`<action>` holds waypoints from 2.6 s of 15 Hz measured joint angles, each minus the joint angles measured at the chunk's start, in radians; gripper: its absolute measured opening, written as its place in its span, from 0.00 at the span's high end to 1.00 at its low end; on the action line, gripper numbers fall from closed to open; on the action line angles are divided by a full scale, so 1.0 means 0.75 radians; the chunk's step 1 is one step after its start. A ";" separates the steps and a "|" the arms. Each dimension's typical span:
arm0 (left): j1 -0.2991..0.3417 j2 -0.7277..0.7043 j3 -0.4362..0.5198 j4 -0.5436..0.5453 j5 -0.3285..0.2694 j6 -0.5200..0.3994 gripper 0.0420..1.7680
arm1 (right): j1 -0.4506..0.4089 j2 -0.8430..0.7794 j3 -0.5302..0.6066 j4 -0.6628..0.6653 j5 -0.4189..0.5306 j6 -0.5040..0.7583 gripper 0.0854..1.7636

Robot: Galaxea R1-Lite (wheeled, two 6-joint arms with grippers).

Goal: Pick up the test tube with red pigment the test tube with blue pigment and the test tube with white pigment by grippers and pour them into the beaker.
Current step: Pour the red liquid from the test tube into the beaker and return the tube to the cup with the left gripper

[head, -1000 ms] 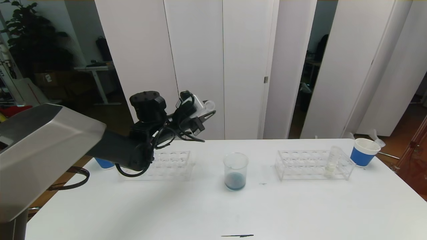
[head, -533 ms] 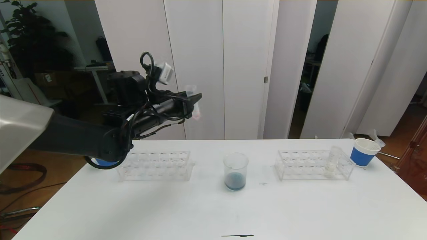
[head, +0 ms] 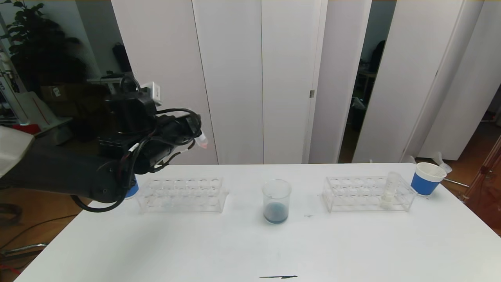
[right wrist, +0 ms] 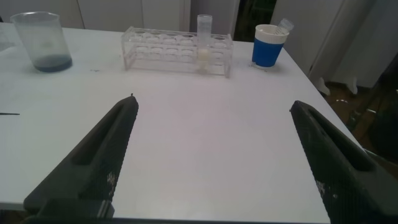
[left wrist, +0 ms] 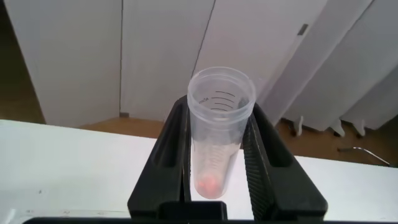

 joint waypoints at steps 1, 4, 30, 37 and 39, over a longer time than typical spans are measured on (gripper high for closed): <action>0.001 0.004 0.012 -0.006 0.047 0.054 0.69 | 0.000 0.000 0.000 0.000 0.000 -0.001 0.01; 0.018 -0.003 0.044 -0.068 0.077 0.209 0.69 | 0.000 0.000 0.000 -0.001 -0.001 -0.001 0.01; 0.711 0.388 0.139 -0.643 -0.025 0.250 0.69 | 0.000 0.000 0.000 -0.001 -0.001 0.000 0.01; 0.734 0.410 0.176 -0.577 -0.130 0.197 0.69 | 0.000 0.000 0.000 -0.001 0.000 0.000 0.01; 0.735 0.427 0.174 -0.577 -0.130 0.197 0.69 | 0.000 0.000 0.000 0.000 0.000 0.000 0.01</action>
